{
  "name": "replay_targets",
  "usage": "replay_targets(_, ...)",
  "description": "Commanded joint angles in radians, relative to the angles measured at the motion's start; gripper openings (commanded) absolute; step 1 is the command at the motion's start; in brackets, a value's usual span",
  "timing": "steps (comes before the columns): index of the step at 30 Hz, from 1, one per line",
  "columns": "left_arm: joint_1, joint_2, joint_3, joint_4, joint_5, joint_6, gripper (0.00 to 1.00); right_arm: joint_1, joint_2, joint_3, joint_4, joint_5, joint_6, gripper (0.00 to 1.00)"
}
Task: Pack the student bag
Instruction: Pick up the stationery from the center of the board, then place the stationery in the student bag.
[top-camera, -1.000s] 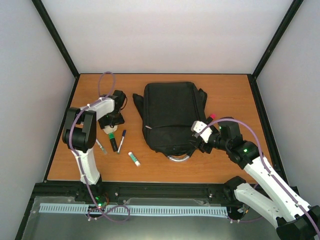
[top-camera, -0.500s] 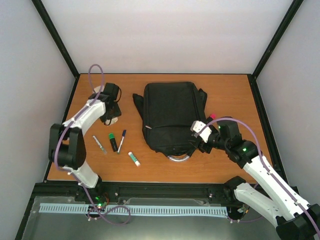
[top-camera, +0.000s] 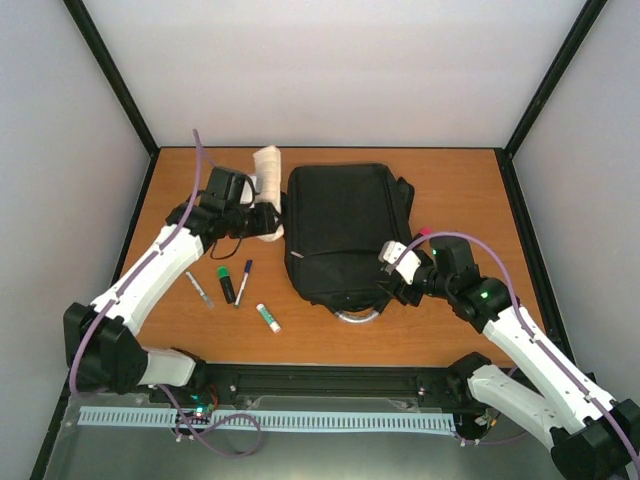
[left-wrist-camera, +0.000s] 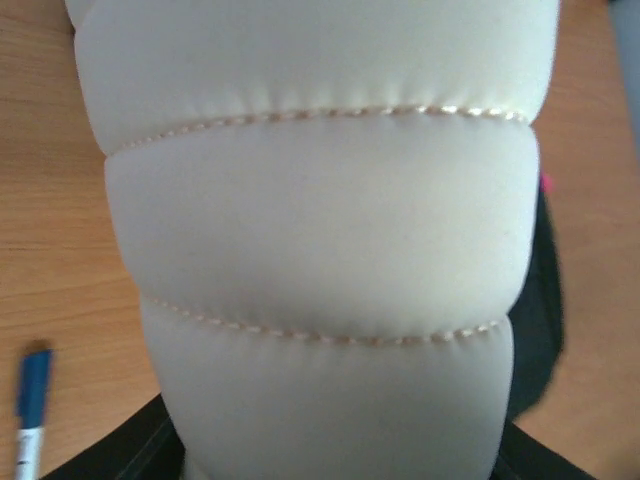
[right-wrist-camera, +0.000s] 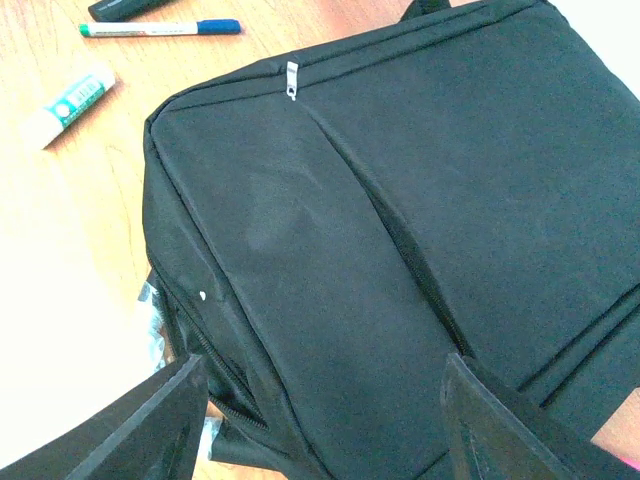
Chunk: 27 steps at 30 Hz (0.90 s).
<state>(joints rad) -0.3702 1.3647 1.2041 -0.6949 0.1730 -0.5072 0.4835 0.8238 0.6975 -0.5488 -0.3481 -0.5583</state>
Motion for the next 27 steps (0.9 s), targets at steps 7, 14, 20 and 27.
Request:
replay_targets(7, -0.186, -0.141, -0.125, 0.101, 0.271, 0.036, 0.50, -0.008, 0.028, -0.021, 0.013, 0.025, -0.026, 0.67)
replay_targets(14, -0.285, -0.189, -0.212, 0.058, 0.286, 0.016, 0.49, -0.007, 0.048, -0.027, -0.066, 0.049, -0.131, 0.69)
replay_targets(20, -0.318, -0.277, -0.323, -0.012, 0.317, -0.011, 0.49, -0.005, 0.086, -0.079, -0.111, 0.089, -0.234, 0.69)
replay_targets(27, -0.318, -0.323, -0.382, -0.146, 0.273, -0.046, 0.49, 0.036, 0.131, -0.040, -0.127, 0.108, -0.290, 0.70)
